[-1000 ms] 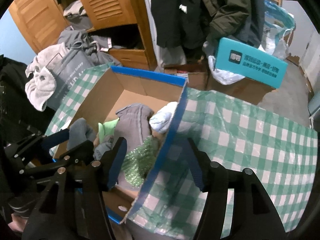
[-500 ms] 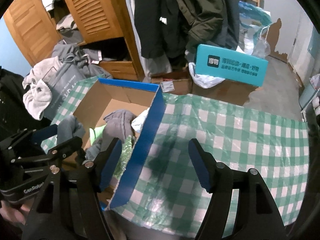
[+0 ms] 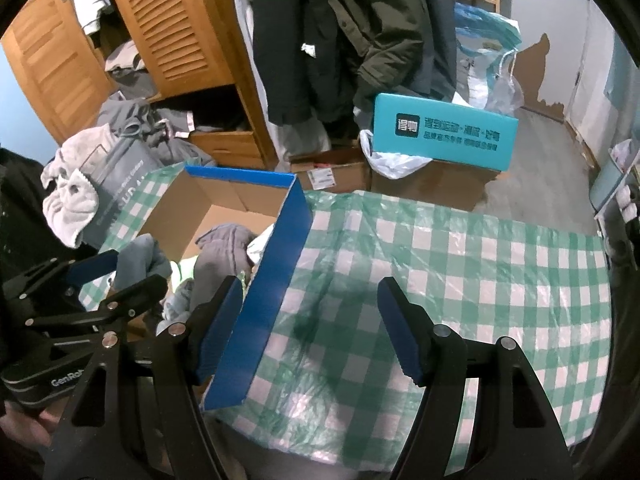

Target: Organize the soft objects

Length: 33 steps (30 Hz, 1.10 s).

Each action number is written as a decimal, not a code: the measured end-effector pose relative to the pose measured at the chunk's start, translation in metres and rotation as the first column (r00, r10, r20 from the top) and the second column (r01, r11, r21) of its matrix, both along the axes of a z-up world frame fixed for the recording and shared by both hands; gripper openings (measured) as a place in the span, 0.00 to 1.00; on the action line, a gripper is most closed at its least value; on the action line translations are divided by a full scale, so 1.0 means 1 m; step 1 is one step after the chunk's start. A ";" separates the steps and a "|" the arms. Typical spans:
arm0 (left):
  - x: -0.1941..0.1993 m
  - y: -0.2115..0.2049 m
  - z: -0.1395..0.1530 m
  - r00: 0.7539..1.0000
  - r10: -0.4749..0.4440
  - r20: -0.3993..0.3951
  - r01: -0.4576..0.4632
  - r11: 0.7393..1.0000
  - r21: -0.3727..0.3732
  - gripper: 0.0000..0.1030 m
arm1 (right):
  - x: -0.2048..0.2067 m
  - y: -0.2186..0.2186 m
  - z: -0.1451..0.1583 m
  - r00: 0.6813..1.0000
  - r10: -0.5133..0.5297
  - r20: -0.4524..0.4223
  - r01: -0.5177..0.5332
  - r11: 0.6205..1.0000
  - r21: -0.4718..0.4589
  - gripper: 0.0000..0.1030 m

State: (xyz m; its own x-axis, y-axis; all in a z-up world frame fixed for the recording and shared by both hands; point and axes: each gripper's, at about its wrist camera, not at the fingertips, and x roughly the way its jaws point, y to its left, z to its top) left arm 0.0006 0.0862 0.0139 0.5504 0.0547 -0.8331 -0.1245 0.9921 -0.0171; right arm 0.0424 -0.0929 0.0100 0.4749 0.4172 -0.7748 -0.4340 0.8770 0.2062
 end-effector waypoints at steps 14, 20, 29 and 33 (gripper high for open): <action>0.002 -0.011 -0.005 1.000 -0.010 -0.019 0.011 1.000 0.021 0.66 | 0.001 -0.008 -0.004 1.000 -0.019 -0.014 0.019 1.000 -0.002 0.68; 0.003 -0.010 -0.005 1.000 -0.010 -0.019 0.010 1.000 0.018 0.66 | 0.002 -0.010 -0.005 1.000 -0.018 -0.016 0.018 1.000 -0.002 0.68; 0.003 -0.011 -0.005 1.000 -0.008 -0.025 0.008 1.000 0.013 0.66 | 0.002 -0.010 -0.005 1.000 -0.018 -0.016 0.018 1.000 -0.003 0.68; 0.002 -0.011 -0.006 1.000 -0.009 -0.025 0.009 1.000 0.013 0.66 | 0.002 -0.010 -0.005 1.000 -0.017 -0.016 0.017 1.000 -0.003 0.68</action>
State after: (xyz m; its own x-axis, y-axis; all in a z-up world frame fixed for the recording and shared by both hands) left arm 0.0029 0.0749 0.0080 0.5298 0.0605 -0.8459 -0.1156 0.9933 -0.0013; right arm 0.0443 -0.1029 0.0054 0.4696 0.4069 -0.7835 -0.4154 0.8849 0.2106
